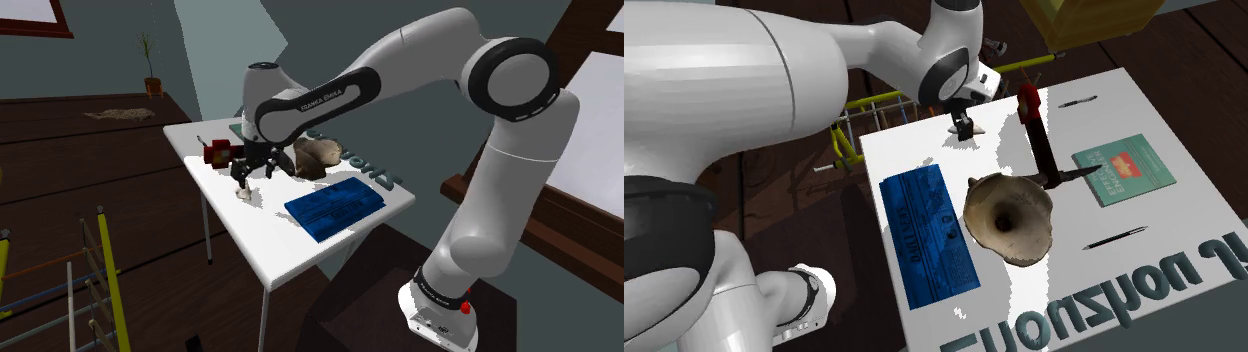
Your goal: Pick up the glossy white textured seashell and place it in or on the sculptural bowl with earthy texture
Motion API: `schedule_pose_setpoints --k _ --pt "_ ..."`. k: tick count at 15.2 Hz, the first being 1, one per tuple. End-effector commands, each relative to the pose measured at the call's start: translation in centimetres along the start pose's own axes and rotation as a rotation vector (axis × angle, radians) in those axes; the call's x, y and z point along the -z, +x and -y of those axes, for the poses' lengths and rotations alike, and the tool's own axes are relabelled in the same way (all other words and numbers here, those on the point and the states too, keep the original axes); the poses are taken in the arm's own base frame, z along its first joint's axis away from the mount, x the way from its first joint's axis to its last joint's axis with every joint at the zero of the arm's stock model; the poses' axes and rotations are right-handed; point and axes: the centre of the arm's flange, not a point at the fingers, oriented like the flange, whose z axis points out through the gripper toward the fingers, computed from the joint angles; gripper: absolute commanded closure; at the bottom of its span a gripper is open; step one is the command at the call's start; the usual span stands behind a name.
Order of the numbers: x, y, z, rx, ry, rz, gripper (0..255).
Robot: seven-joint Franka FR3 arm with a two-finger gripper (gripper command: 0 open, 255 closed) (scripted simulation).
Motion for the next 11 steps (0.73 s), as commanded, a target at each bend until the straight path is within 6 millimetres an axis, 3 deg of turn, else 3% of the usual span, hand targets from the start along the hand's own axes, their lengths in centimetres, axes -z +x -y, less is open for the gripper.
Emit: schedule_pose_setpoints --k 1,3,11 --pt "-1.1 1.6 0.9 -0.029 0.005 -0.007 0" --pt "-2.2 3.2 1.7 -0.050 0.008 -0.012 0" --pt "-6.2 3.2 1.7 -0.050 0.008 -0.012 0"
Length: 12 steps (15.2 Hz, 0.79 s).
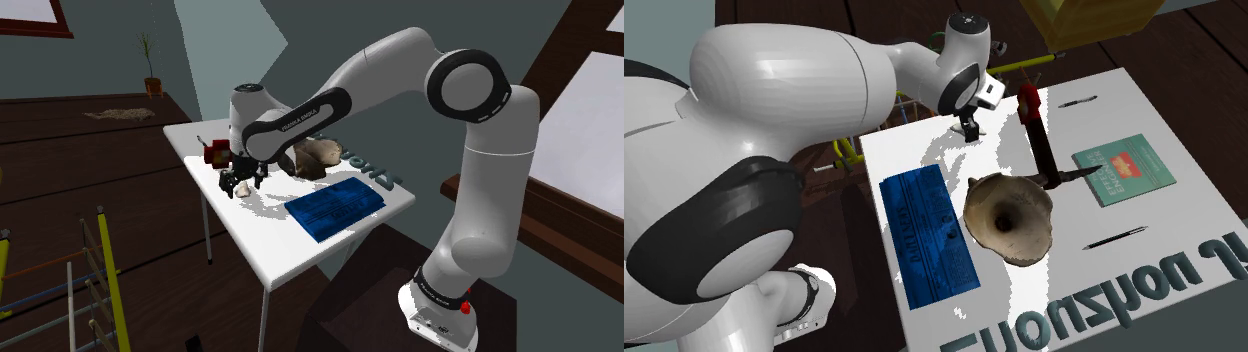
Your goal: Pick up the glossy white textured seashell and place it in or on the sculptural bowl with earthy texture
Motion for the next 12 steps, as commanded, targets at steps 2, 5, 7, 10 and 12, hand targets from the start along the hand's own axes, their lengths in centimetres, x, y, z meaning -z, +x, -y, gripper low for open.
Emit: schedule_pose_setpoints --k 2,5,7,10,12 --pt "-0.34 0.07 0.00 0.000 0.000 -0.001 0" --pt "-0.34 0.07 0.01 0.000 0.000 -0.001 0" --pt "-0.33 0.06 0.01 0.000 0.000 0.000 0" --pt "-0.33 0.06 0.01 0.000 0.000 0.000 255" --pt "-0.33 0.06 0.01 0.000 0.000 0.000 255"
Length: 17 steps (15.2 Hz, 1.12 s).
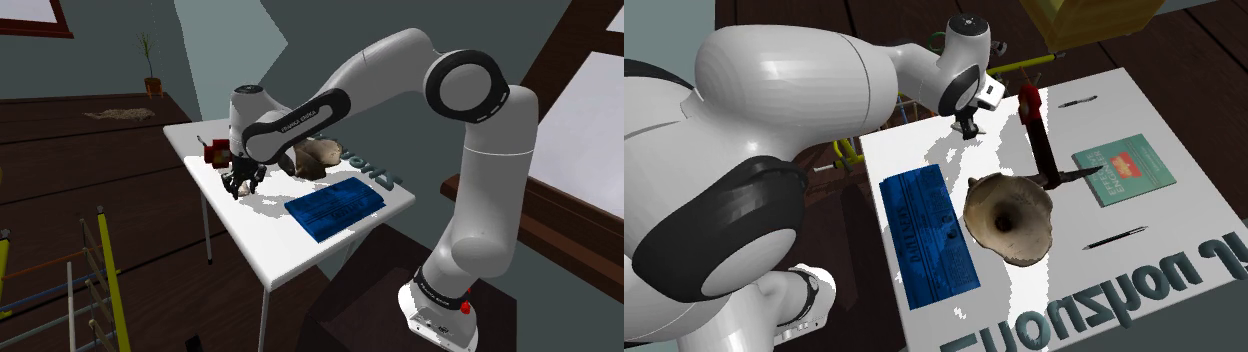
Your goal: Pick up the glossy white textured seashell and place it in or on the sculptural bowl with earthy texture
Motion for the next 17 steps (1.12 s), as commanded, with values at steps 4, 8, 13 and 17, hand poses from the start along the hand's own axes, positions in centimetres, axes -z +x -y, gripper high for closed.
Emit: schedule_pose_setpoints --k 4,8,13,17 --pt "0.0 0.0 0.0 0.000 0.000 0.000 255" --pt "1.6 0.1 0.0 0.000 0.000 0.000 255" --pt "4.2 0.3 0.0 0.000 0.000 0.000 255" --pt "6.3 0.4 -0.1 0.000 0.000 0.000 255"
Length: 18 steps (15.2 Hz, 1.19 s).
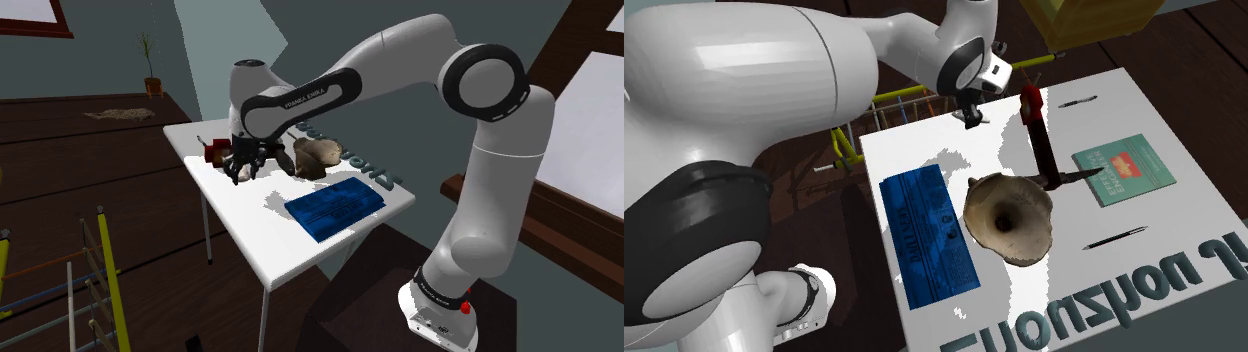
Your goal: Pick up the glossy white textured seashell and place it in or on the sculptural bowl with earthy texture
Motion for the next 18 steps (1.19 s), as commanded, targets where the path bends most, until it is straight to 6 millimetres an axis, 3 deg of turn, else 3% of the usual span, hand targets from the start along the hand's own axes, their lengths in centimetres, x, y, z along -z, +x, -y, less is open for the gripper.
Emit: schedule_pose_setpoints --k 1,18 --pt "1.0 0.1 0.0 0.000 0.000 0.000 255" --pt "10.0 0.7 0.0 0.000 0.000 0.000 255"
